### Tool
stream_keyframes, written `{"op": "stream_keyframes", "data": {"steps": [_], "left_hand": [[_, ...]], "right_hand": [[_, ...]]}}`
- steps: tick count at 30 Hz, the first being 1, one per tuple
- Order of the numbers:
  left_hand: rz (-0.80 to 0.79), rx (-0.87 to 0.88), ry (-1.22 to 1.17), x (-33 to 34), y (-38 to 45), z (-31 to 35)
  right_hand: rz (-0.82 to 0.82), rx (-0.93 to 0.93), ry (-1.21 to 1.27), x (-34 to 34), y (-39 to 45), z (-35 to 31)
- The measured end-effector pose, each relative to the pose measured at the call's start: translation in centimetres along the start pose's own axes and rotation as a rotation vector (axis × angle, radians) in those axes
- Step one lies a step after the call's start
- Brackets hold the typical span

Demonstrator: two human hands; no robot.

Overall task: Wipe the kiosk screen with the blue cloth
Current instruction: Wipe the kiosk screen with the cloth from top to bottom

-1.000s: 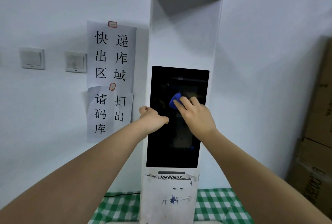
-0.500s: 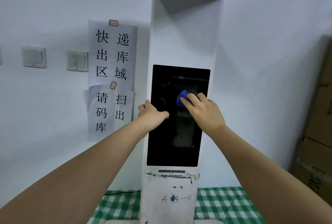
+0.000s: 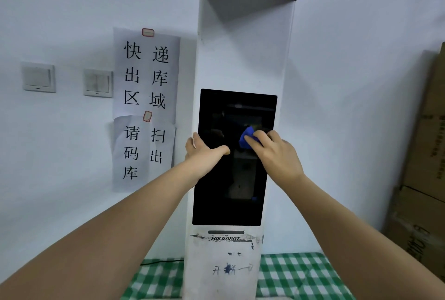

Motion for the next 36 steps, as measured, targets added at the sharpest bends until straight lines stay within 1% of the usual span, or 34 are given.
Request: {"op": "stream_keyframes", "data": {"steps": [1,4,5,7,9,12,13,16,17,19,23,25,27,31,33,36], "left_hand": [[-0.017,0.002,0.008,-0.1,0.0,-0.1],[-0.074,0.009,0.050,-0.2,-0.2,-0.4],[-0.088,0.012,0.056,-0.3,-0.2,-0.5],[-0.100,0.016,0.049,-0.3,-0.2,-0.6],[-0.097,0.017,0.043,-0.4,-0.2,-0.6],[-0.096,0.017,0.042,-0.3,-0.4,-0.6],[-0.095,0.017,0.043,-0.3,-0.4,-0.6],[-0.090,0.013,0.048,-0.2,-0.4,-0.6],[-0.087,0.011,0.044,-0.1,-0.3,-0.7],[-0.085,0.010,0.037,0.0,-0.2,-0.7],[-0.090,0.012,0.059,0.1,0.0,-1.0],[-0.091,0.008,0.071,0.1,0.0,-1.0],[-0.101,0.005,0.080,0.1,0.0,-0.9],[-0.119,0.008,0.080,-0.1,0.0,-0.8],[-0.117,0.011,0.079,-0.1,0.1,-0.9],[-0.113,0.022,0.087,-0.1,0.2,-1.1]], "right_hand": [[0.016,0.046,-0.009,-0.4,0.6,0.7],[0.094,0.279,0.039,-1.1,2.0,2.2],[0.107,0.310,0.049,-0.8,1.8,1.9],[0.087,0.293,0.050,0.1,0.7,0.8],[0.036,0.219,0.044,0.9,-0.8,-0.2],[0.006,0.142,0.006,0.4,-0.9,0.3],[0.016,0.168,-0.005,0.0,-0.2,1.1],[0.107,0.342,0.013,-1.1,1.5,3.3],[0.123,0.355,0.015,-1.1,1.5,3.4],[0.119,0.325,0.012,-0.3,0.4,2.5],[0.012,0.212,0.014,1.6,-2.6,1.0],[-0.008,0.177,0.000,1.2,-2.4,1.3],[0.020,0.214,-0.017,0.3,-1.1,2.1],[0.149,0.395,0.022,-1.2,1.5,3.6],[0.177,0.408,0.048,-0.7,1.1,2.7],[0.115,0.331,0.061,0.8,-0.7,1.1]]}}
Point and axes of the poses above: each hand's wrist, its own y-axis towards the middle knuckle, its own x-axis out of the palm, z = x × y, the point moved 6 cm from there along y, towards the middle knuckle, and after that the axes turned 3 degrees about y, right-handed, at the moved point
